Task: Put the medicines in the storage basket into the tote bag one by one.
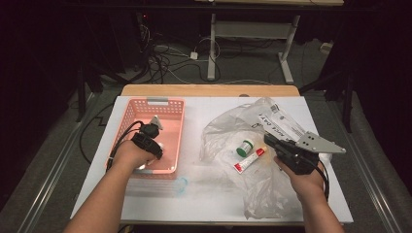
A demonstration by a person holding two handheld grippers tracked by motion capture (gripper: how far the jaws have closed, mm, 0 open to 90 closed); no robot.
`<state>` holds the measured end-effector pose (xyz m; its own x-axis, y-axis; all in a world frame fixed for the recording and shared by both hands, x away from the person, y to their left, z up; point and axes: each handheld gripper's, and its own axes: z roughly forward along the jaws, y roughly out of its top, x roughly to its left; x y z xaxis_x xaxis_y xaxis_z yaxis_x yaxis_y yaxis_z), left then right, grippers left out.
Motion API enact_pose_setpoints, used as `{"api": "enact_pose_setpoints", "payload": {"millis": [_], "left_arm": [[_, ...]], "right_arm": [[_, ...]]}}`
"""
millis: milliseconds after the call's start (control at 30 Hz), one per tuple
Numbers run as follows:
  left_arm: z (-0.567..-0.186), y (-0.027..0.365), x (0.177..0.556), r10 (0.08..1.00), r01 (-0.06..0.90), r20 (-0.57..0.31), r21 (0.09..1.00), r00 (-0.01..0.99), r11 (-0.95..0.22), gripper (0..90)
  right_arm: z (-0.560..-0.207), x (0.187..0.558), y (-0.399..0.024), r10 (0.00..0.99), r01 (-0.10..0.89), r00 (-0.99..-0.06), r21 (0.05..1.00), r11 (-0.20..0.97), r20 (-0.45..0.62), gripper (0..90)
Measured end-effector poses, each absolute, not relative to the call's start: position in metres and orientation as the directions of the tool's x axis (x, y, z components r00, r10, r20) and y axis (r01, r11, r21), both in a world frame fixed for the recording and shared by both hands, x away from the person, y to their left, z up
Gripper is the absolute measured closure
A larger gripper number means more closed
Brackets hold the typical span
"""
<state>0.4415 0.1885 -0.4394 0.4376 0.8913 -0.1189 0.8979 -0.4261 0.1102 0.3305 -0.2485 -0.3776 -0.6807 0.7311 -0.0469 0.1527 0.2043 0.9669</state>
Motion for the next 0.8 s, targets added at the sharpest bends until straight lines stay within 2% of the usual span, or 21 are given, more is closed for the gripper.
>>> {"api": "enact_pose_setpoints", "payload": {"millis": [100,433,800], "left_arm": [[-0.437,0.188,0.44,0.884,0.889,-0.114,0.134,0.453,-0.438,58.1],[-0.419,0.19,0.424,0.858,0.838,-0.138,0.336,0.495,-0.43,58.2],[-0.405,0.196,0.392,0.839,0.735,-0.102,0.546,0.534,-0.402,58.2]], "right_arm": [[-0.377,0.33,-0.248,0.731,0.152,-0.681,0.967,0.204,-0.047,90.0],[-0.377,0.33,-0.249,0.735,0.155,-0.677,0.968,0.198,-0.042,90.0],[-0.377,0.33,-0.248,0.73,0.15,-0.682,0.968,0.203,-0.047,90.0]]}}
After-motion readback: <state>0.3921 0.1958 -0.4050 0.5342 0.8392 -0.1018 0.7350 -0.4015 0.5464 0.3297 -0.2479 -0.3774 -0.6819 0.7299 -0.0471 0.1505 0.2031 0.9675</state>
